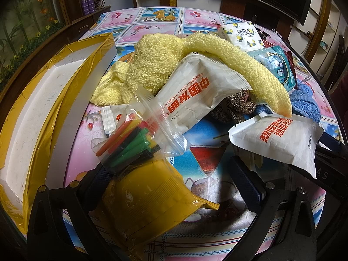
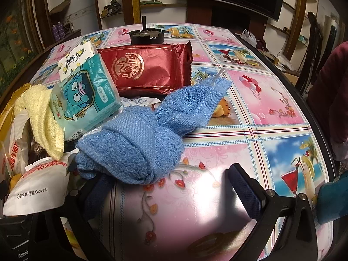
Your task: Organize soft objects
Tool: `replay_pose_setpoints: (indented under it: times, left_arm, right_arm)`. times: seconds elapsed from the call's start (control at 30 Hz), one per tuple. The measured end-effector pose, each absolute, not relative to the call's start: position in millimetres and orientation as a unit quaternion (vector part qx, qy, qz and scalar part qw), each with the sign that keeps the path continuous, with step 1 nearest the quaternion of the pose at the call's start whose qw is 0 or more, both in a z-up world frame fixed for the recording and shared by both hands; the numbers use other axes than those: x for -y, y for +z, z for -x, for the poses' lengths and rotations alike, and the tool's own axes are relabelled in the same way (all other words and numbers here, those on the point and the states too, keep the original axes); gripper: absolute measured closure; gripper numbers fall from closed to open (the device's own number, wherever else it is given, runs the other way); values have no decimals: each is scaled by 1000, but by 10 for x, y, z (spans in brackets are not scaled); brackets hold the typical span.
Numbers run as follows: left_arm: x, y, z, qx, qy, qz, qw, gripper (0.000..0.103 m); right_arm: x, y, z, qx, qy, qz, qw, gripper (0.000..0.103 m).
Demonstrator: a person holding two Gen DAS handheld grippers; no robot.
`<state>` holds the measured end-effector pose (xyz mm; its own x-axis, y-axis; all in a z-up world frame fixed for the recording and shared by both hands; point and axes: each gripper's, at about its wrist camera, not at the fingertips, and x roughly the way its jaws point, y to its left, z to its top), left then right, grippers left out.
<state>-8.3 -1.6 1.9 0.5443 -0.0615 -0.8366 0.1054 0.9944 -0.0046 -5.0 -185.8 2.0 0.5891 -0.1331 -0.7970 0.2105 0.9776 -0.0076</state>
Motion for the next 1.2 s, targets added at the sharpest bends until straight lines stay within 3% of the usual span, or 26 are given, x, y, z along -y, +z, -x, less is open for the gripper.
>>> replay_pose_setpoints:
  times: [0.53, 0.57, 0.77, 0.97, 1.13, 1.2]
  left_arm:
    - [-10, 60, 105, -477, -81, -15, 875, 0]
    - [-56, 96, 156, -475, -93, 3, 875, 5]
    - [-215, 626, 788, -367, -115, 13, 923, 7]
    - [-791, 1694, 1561, -188, -107, 59, 975, 7]
    - [-1215, 2706, 2018, -48, -89, 30, 994, 5]
    - [-1274, 3090, 2071, -16, -56, -3, 998, 0]
  right_arm:
    - [1784, 35, 114, -475, -56, -40, 877, 0]
    - [1778, 29, 125, -488, -70, -38, 869, 0]
    - [1627, 47, 284, -506, -31, -30, 861, 1]
    - [1470, 633, 917, -399, -27, -8, 917, 1]
    - [1300, 1825, 1560, -229, -44, 43, 971, 0]
    - [1300, 2372, 1719, -156, -29, 38, 987, 0]
